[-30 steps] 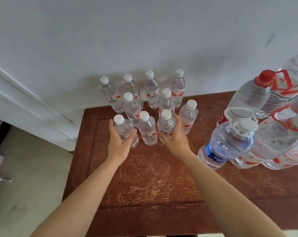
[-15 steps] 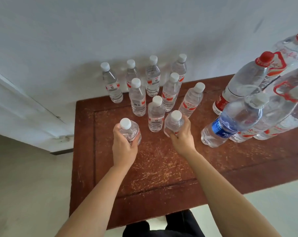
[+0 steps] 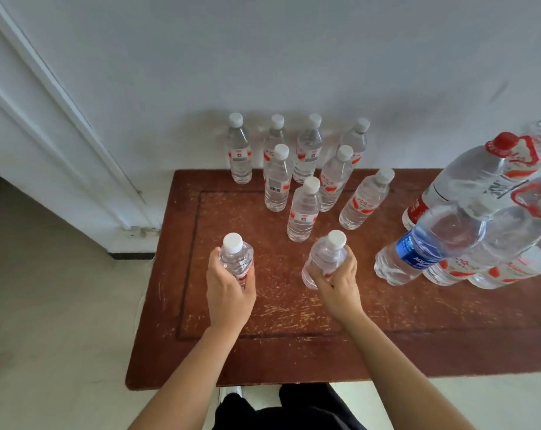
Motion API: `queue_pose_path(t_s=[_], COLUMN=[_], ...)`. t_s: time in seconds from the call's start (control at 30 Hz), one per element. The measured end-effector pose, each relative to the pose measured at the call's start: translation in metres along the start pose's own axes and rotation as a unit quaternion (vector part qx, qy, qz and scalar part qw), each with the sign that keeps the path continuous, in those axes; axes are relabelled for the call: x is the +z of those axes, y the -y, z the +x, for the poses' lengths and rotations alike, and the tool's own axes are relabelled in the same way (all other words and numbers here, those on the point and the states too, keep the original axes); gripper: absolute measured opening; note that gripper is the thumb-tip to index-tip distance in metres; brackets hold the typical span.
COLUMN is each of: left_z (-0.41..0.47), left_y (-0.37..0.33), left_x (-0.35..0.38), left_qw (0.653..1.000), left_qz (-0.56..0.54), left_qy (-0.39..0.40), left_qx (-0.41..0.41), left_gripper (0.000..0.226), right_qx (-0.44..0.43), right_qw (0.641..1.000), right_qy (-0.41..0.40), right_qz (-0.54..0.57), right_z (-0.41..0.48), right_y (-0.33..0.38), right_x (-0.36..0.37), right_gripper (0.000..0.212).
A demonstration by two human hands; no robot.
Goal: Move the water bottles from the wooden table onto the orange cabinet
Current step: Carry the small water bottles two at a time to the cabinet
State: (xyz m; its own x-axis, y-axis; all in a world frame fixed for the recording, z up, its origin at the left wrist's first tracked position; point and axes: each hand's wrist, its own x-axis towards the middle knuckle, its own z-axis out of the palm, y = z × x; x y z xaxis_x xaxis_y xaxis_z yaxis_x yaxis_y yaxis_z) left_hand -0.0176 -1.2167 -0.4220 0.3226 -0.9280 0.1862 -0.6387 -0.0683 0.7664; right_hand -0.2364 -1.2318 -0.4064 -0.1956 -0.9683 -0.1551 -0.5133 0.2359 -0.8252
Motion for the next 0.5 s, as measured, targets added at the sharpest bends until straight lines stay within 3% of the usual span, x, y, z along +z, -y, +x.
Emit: queue_pose_path(t_s=[0.2,0.33,0.5], left_z=[-0.006,-0.014,-0.064], left_y=[-0.013,-0.023,-0.026], left_x=[0.011,0.011,-0.036], left_qw=[0.998,0.993,0.978], left_qz=[-0.02,-0.023,0.046], left_qy=[-0.057,-0.088,-0.15], left_qx=[-0.034,-0.079,-0.141], left_gripper=[0.09,0.088,0.086], right_qx=[-0.037,-0.059,-0.107], right_qw=[0.995,0.994,0.98], right_qy=[0.092,0.082,0.163], right_qz=[0.026,0.044,0.031], right_z=[0.016,0.026,0.024], right_y=[-0.02,-0.023,0.007], right_x=[-0.01,-0.003,0.019], right_gripper=[0.079,0.076,0.078])
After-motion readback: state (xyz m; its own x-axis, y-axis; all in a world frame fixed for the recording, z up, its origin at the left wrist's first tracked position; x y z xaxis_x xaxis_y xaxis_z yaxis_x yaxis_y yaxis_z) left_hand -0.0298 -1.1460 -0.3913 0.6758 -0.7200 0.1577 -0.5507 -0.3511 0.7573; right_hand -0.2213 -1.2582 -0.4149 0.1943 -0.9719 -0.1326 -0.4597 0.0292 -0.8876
